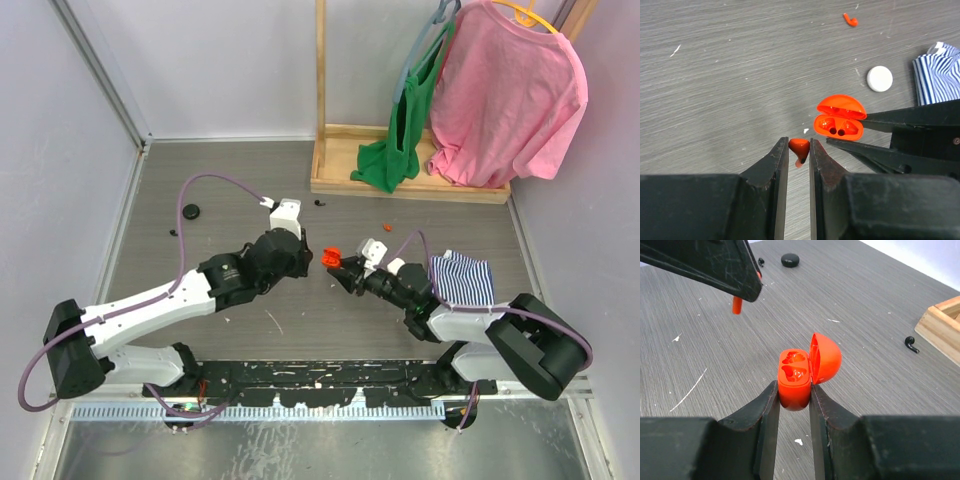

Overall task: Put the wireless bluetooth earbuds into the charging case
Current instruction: Pick up the earbud from the center of the board, then place the earbud in the charging case.

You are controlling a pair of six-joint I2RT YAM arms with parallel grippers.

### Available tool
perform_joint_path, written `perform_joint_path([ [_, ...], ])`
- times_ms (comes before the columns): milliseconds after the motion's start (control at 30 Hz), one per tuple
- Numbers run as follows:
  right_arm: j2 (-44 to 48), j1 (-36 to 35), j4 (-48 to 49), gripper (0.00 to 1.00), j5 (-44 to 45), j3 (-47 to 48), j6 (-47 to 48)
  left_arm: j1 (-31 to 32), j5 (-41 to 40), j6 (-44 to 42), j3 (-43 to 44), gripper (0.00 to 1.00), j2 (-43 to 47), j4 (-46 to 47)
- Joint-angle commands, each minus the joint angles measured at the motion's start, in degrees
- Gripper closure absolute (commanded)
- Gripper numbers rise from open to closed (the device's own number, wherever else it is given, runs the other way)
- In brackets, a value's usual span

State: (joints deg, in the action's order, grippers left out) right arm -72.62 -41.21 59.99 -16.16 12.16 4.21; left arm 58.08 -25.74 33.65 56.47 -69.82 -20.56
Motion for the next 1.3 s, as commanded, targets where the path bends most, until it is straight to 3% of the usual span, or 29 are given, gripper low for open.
perform_joint_path([
  [0,2.21,-0.38,8.74,0.99,-0.96,-1.45,-0.03,1.42,-2.08,2.73,-1.14,0.85,2.02,9.24],
  [633,2.95,-0.33,14.92,0.99,-3.01,-3.74,-1.45,2.02,3.95,4.26,-5.55,0.83,3.17,22.08],
  [1267,4.04,-0.35,15.69,0.99,-1.74,-4.47,-1.8,2.13,4.89,6.85,-8.29,0.83,1.4,25.24],
])
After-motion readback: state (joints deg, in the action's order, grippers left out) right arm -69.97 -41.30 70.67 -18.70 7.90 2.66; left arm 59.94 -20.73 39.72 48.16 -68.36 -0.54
